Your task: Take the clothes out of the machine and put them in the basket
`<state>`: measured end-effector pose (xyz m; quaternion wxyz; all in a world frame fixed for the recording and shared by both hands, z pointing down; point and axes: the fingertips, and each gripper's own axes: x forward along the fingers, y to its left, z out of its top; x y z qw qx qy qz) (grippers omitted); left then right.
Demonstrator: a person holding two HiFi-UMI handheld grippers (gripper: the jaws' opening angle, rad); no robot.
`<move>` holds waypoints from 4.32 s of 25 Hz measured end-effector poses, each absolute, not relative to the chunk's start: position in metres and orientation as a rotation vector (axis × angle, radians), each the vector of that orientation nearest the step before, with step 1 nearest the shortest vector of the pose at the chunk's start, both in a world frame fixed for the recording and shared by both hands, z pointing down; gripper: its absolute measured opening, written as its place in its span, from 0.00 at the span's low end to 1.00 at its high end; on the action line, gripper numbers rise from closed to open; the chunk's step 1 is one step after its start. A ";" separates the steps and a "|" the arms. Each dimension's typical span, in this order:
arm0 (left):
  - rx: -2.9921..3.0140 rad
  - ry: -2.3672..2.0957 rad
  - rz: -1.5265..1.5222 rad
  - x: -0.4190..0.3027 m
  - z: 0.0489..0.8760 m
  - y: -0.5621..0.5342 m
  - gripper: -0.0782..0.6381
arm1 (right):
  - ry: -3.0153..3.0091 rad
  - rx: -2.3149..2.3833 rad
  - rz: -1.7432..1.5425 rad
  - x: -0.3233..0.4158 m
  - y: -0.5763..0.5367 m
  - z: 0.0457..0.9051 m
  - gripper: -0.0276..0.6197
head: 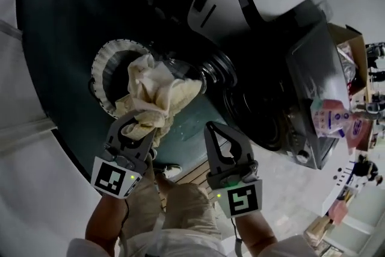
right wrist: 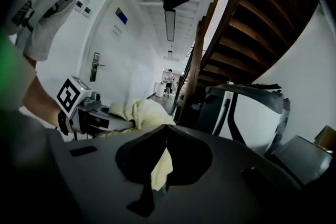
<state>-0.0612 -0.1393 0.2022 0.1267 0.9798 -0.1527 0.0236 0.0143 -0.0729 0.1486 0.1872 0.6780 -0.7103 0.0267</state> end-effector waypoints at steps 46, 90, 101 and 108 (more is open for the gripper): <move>2.027 -1.014 0.354 -0.104 0.514 -0.306 0.27 | -2.265 1.131 0.267 -0.038 -0.281 0.312 0.06; 2.040 -1.434 0.160 -0.275 0.290 -0.374 0.13 | -2.373 1.155 -0.048 -0.079 -0.319 0.129 0.06; 2.144 -1.535 -0.007 -0.312 0.140 -0.337 0.13 | -2.479 1.068 -0.222 -0.113 -0.302 0.037 0.06; 2.213 -1.655 -0.210 -0.339 0.038 -0.328 0.13 | -2.501 1.121 -0.341 -0.103 -0.304 -0.016 0.06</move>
